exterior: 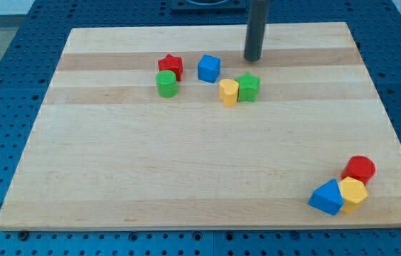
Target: Move the green star away from the yellow heart
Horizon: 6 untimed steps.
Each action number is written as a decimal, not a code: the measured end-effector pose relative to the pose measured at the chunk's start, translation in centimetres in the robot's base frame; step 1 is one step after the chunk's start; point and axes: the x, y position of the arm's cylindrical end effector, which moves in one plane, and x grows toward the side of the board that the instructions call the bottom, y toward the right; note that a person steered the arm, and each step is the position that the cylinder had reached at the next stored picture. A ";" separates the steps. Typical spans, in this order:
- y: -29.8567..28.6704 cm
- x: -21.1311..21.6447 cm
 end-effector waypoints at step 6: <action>-1.6 13.4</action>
